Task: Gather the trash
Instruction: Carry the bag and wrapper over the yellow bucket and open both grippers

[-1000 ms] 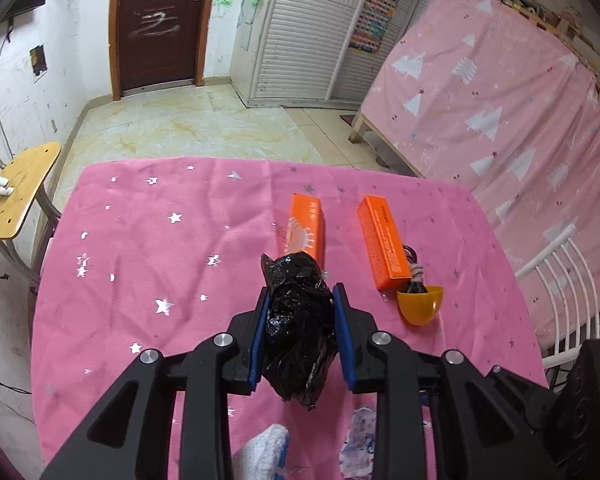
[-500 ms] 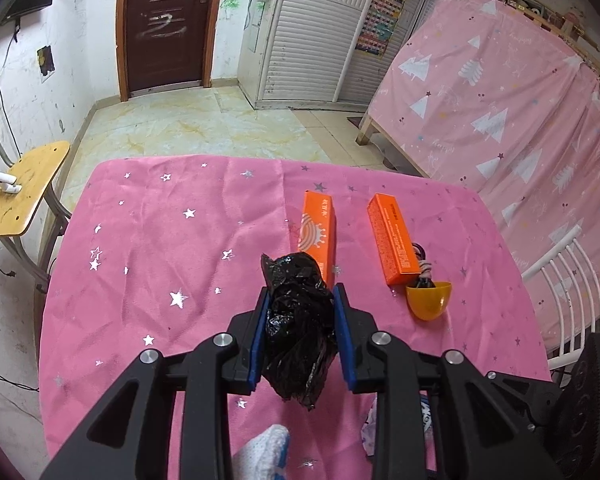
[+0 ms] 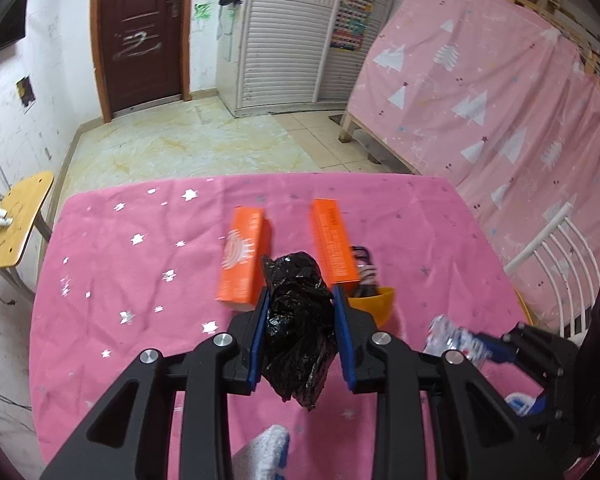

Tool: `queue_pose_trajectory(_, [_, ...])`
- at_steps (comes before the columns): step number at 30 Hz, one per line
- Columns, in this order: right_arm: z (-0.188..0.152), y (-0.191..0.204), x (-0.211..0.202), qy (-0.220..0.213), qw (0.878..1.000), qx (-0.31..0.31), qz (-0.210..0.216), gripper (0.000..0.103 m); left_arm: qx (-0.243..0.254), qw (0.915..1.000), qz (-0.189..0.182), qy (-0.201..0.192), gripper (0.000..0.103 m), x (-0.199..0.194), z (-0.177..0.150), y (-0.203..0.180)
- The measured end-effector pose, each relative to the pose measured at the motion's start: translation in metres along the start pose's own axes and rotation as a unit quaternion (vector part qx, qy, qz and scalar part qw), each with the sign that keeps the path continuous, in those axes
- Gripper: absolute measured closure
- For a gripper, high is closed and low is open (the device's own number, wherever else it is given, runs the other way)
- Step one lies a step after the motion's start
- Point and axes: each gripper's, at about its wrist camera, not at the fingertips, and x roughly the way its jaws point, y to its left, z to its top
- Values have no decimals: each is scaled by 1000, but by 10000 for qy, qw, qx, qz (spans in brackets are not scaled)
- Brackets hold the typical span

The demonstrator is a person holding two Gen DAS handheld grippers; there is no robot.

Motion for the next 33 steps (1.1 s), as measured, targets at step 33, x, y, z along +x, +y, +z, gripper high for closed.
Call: queue_pose_trajectory(33, [-82,-189,-144,-1321,9605,1994,-1421,58,1632,9821,-877,334,81,30,-5,-235])
